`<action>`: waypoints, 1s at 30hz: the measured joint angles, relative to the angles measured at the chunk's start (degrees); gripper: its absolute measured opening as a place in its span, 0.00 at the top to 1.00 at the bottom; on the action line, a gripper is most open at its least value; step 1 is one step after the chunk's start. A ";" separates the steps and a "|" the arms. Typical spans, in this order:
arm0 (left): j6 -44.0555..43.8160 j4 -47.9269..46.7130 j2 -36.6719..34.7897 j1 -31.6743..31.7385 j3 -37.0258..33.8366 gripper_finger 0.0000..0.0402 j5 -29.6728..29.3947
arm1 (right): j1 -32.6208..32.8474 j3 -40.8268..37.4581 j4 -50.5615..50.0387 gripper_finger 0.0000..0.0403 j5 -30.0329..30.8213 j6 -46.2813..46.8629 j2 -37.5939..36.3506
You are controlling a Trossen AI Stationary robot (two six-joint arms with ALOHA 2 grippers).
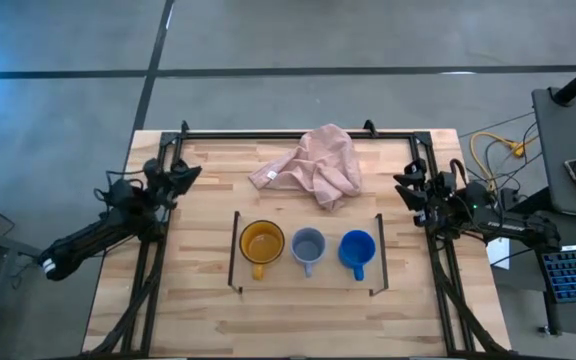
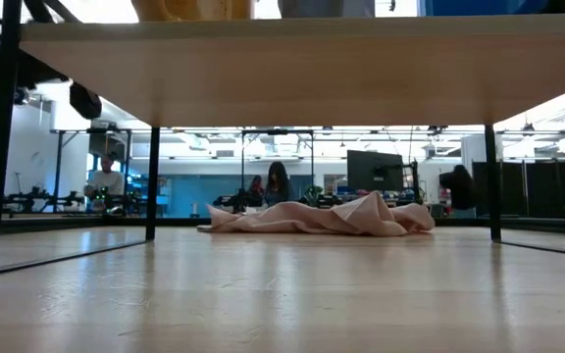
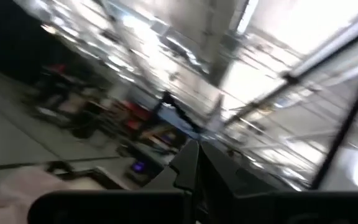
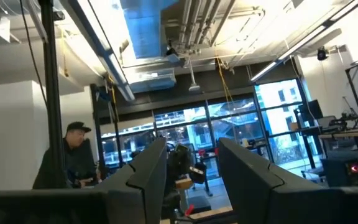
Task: Stack small to large cups/mugs on shelf
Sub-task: Return to Home Position
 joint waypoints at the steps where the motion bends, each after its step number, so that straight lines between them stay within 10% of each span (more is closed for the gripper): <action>1: -0.07 -0.57 0.15 0.02 0.39 1.00 2.62 | 0.00 0.00 0.15 0.65 0.00 0.08 0.00; 8: -9.46 -2.37 -0.02 1.20 1.44 1.00 21.06 | -0.02 0.00 0.44 0.64 1.92 0.38 0.00; 17: 13.09 -2.40 0.98 3.87 7.14 1.00 -7.50 | -0.02 0.00 0.31 0.65 3.01 4.96 0.07; 26: 24.06 -42.60 9.07 3.85 28.77 1.00 -12.04 | -0.01 0.00 0.26 0.65 2.97 6.87 0.07; 30: 26.11 -43.79 8.59 3.86 33.02 1.00 -17.83 | 0.00 0.00 0.24 0.65 2.97 6.38 0.07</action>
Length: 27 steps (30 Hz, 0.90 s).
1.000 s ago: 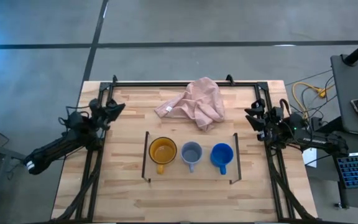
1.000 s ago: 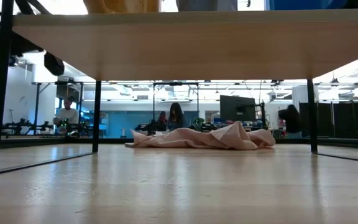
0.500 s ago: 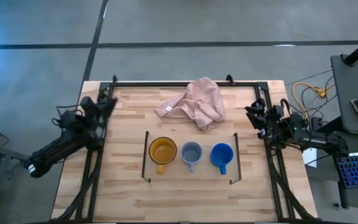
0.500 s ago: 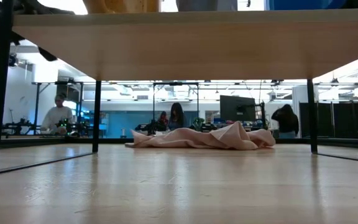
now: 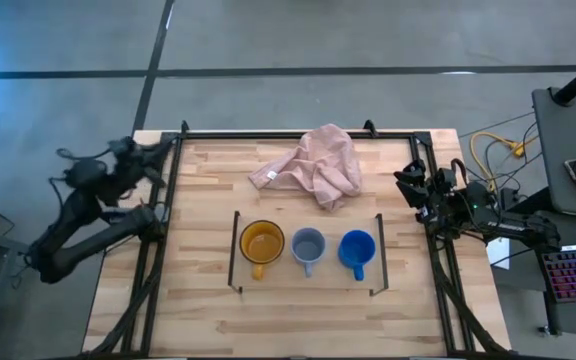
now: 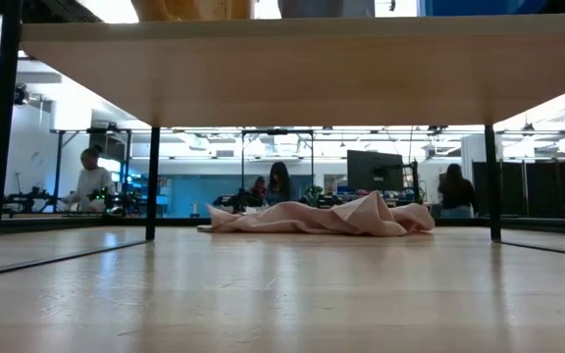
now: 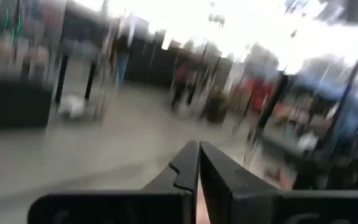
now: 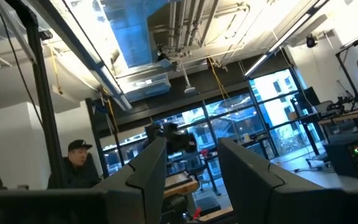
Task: Stack small to large cups/mugs on shelf
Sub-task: Return to Home Position
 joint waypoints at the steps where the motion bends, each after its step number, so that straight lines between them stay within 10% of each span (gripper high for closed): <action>1: 1.23 3.40 -1.11 0.00 0.14 1.00 1.09 | 0.00 0.00 0.00 0.66 0.02 -0.19 0.00; 5: 0.56 10.91 -7.47 -0.04 0.41 1.00 7.46 | -0.01 0.00 -0.02 0.65 0.02 -0.28 0.00; 9: -3.32 -0.72 -8.26 -0.19 1.32 1.00 14.88 | 0.00 0.00 -0.07 0.64 0.16 -0.41 0.00; 27: 8.87 -8.52 13.43 -0.21 34.46 1.00 27.87 | 0.00 0.02 0.04 0.64 1.53 2.82 0.04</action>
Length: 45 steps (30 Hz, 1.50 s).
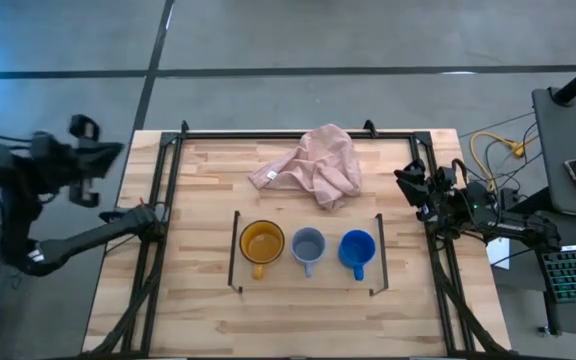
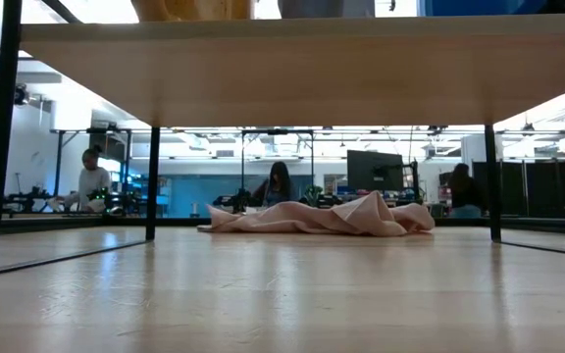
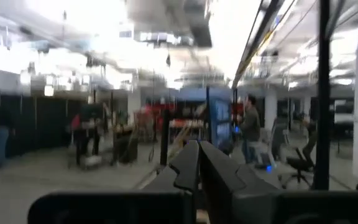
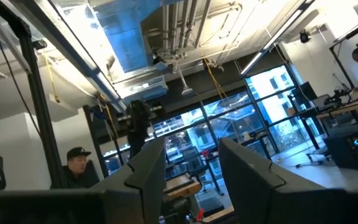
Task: Stack small to large cups/mugs on shelf
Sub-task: Return to Home Position
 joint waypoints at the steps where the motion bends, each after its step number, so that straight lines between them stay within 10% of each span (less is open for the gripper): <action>1: 0.02 0.64 0.00 0.00 1.27 1.00 0.11 | 0.00 0.00 0.00 0.64 -0.02 0.01 0.00; 14: 1.34 8.33 11.85 -0.02 25.30 1.00 -5.17 | -0.01 0.00 0.00 0.65 -0.04 -0.04 0.00; 25: 0.05 -6.61 30.90 -0.02 46.31 1.00 7.88 | -0.02 0.02 -0.30 0.67 -0.02 -0.24 0.00; 38: 3.67 -17.81 24.89 -2.04 52.44 1.00 10.05 | -0.02 0.02 -0.48 0.68 -0.01 -0.45 0.07; 45: 7.76 -26.30 15.83 -4.22 52.44 1.00 -13.02 | -0.02 0.02 -0.48 0.67 0.00 -0.44 0.07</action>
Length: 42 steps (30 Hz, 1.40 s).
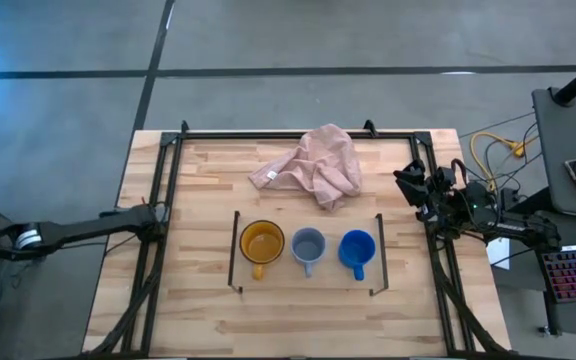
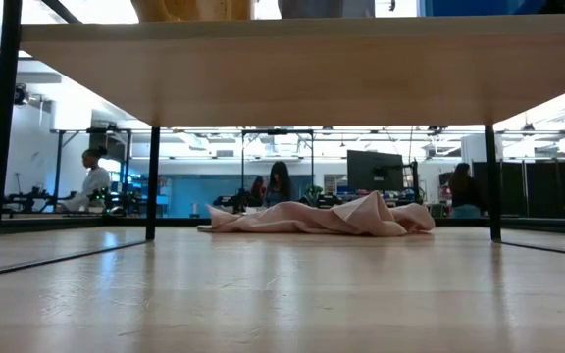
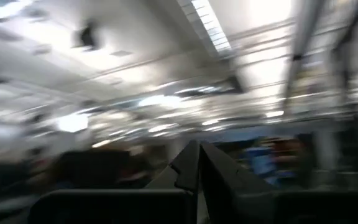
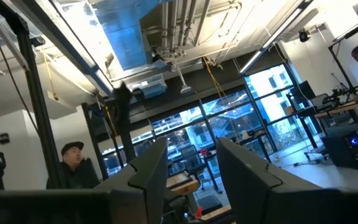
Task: Stack small to large cups/mugs on shelf
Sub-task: Return to Home Position
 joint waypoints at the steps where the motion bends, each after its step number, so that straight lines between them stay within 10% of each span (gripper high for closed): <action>1: 0.69 -2.12 -1.28 0.02 -0.06 1.00 -4.66 | 0.00 0.00 0.00 0.67 0.00 0.00 0.00; 12: 2.40 -11.78 -18.47 0.14 -2.50 1.00 -25.36 | 0.01 0.00 -0.01 0.68 0.05 0.16 0.04; 26: -0.54 -20.31 -36.96 -1.74 -8.43 1.00 -21.47 | 0.01 0.00 -0.02 0.68 1.92 0.81 0.04; 42: 6.80 -21.78 -35.67 -28.88 -5.23 1.00 -26.31 | 0.00 0.00 -0.02 0.66 3.52 7.14 1.16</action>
